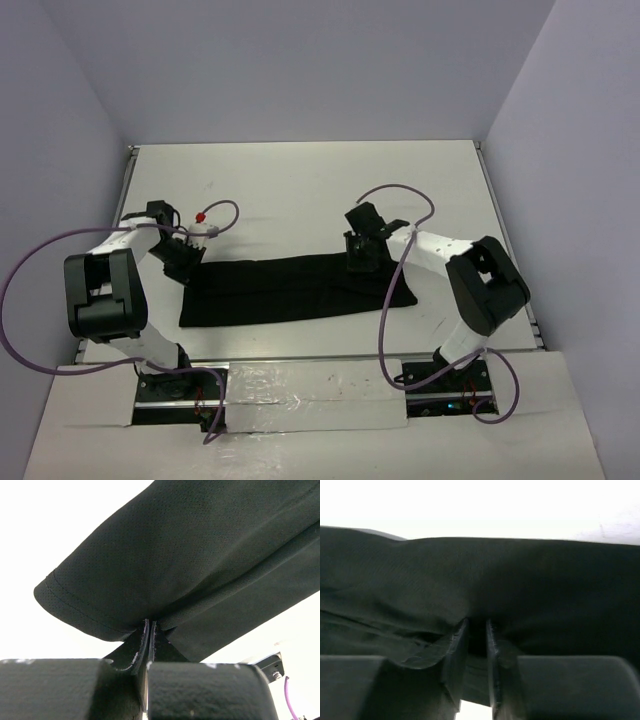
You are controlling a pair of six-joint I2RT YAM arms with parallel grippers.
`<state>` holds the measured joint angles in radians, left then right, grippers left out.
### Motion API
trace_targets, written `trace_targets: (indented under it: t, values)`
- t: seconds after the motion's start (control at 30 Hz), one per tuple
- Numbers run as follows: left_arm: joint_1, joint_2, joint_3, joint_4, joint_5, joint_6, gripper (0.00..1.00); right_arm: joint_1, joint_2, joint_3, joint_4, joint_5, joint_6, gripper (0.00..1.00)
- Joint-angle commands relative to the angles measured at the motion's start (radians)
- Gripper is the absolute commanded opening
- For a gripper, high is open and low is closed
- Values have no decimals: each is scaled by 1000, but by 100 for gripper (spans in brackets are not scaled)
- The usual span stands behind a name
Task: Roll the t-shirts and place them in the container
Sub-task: Fold the T-shirt at the center of the board.
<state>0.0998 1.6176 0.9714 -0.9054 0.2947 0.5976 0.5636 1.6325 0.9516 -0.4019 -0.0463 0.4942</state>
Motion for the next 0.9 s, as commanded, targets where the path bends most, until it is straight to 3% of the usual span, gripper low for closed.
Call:
trace_targets:
  t: [0.0,0.13,0.37,0.77,0.87]
  values:
    - [-3,-33,35,8,-2,-1,2,12,10,55,48,-26,-13,24]
    - [-3,-32,44,17,-8,-13,2,76,-54,-40,58,-67,-3,15]
    - [-3,-13,66,17,-14,-24,2,206,-148,-140,40,-46,50,15]
    - [-5,-19,52,14,-20,-16,2,242,-235,-51,-49,-4,-26,15]
    - [-5,-19,53,16,-12,-19,2,236,-259,-19,-74,-26,-37,20]
